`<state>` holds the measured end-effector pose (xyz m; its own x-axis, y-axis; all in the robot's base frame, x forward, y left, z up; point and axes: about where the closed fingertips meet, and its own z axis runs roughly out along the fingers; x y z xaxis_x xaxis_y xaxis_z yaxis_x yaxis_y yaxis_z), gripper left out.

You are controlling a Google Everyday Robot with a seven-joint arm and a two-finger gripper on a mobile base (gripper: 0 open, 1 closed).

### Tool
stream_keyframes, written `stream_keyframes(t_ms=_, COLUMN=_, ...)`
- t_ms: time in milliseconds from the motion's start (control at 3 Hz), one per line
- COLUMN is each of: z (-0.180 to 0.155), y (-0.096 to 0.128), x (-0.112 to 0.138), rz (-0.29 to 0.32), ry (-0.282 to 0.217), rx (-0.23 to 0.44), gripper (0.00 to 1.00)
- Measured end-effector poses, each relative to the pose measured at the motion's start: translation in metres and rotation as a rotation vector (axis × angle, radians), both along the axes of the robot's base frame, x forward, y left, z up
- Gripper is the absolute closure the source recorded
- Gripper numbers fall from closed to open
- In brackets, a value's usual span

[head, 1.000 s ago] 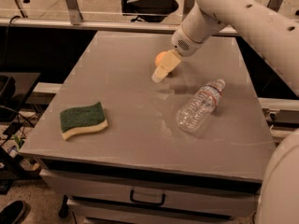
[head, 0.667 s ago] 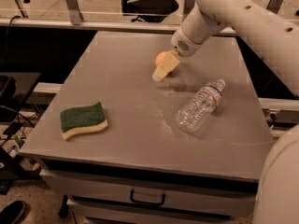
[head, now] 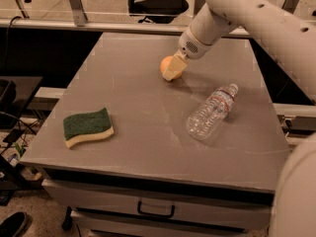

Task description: Move orange near sponge

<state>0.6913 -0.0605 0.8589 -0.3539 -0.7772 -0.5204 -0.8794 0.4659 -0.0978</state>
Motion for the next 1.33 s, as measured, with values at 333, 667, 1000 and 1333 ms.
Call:
stream_keyframes(t_ms=333, z=0.019, y=0.012, x=-0.03, rz=0.089, ry=-0.022, rx=-0.005, gripper=1.0)
stream_keyframes(t_ms=667, z=0.034, y=0.032, x=-0.077, rz=0.215, ry=-0.013, rx=0.008, gripper=1.0)
stream_keyframes(t_ms=1000, z=0.042, y=0.067, x=-0.13, rz=0.382, ry=-0.009, rx=0.022, gripper=1.0)
stream_keyframes(t_ms=1333, z=0.041, y=0.09, x=-0.155, rz=0.47, ry=-0.018, rx=0.022, gripper=1.0)
